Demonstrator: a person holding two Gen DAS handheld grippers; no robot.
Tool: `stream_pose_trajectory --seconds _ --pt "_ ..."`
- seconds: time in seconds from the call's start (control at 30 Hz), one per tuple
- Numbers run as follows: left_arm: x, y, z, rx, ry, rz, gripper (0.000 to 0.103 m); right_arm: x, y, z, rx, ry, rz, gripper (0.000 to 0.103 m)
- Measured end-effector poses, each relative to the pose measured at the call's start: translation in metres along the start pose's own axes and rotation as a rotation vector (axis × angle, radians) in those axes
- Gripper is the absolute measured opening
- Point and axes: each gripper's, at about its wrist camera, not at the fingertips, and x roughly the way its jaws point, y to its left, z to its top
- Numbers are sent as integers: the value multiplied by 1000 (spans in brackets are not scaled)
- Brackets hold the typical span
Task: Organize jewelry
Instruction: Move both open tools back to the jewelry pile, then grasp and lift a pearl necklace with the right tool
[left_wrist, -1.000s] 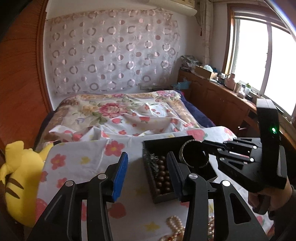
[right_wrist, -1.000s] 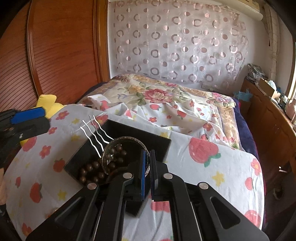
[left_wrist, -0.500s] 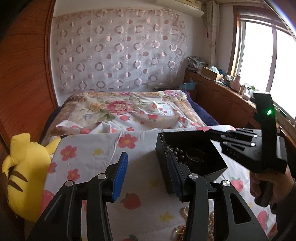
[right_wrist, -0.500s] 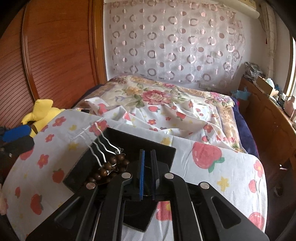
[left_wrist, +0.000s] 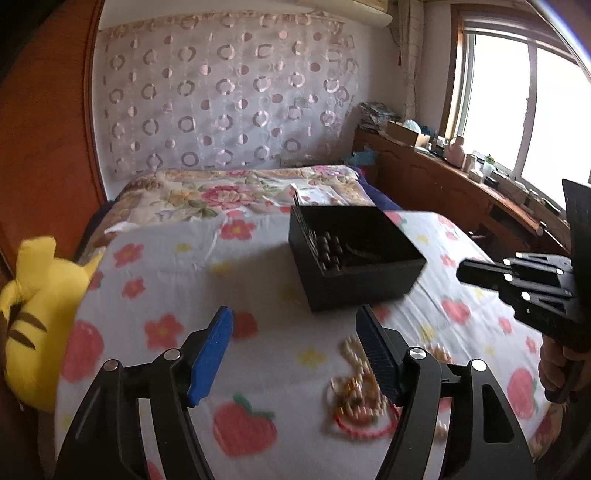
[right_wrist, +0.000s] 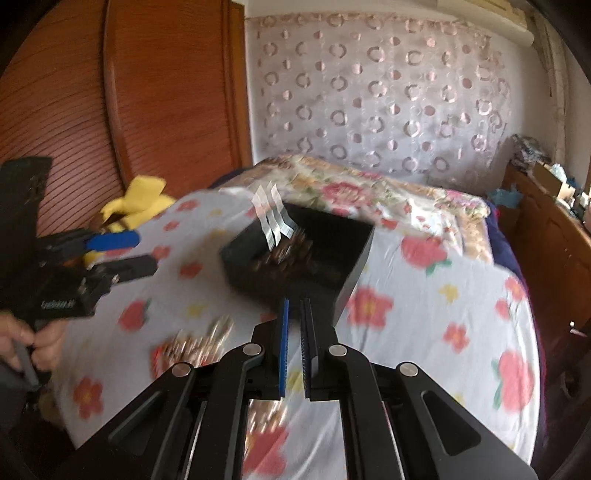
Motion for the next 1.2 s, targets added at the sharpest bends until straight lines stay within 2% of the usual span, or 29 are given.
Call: stream_pose_trajectory --seconds 0.27,0.5,0.53,0.6,0.63,0.87,0.97,1.03,1.1,1.2 --pt "-14 -5 -40 13 45 -8 67 -6 23 -48 -5 82 69 7" --pt "-21 -1 -58 -11 70 -26 68 3 34 -75 -19 164 63 8" --pt "-22 -2 -61 -15 73 -29 68 3 36 -77 -28 168 61 10" --pt "-21 -3 -63 -15 78 -32 68 3 39 -79 -41 172 51 32" --pt "-22 -4 -64 -12 81 -32 68 3 39 -80 -42 172 47 33" --pt "-24 -8 -66 -1 80 -34 68 9 41 -81 -74 188 27 32" --pt "-26 -9 -67 -1 78 -34 68 9 48 -82 -98 186 40 8" --pt "-26 -9 -67 -3 79 -35 68 6 54 -83 -134 184 34 8" --pt "-26 -8 -67 -5 79 -36 68 4 54 -84 -116 191 81 8" --pt "-26 -8 -67 -7 80 -33 68 -8 54 -78 -111 154 83 8"
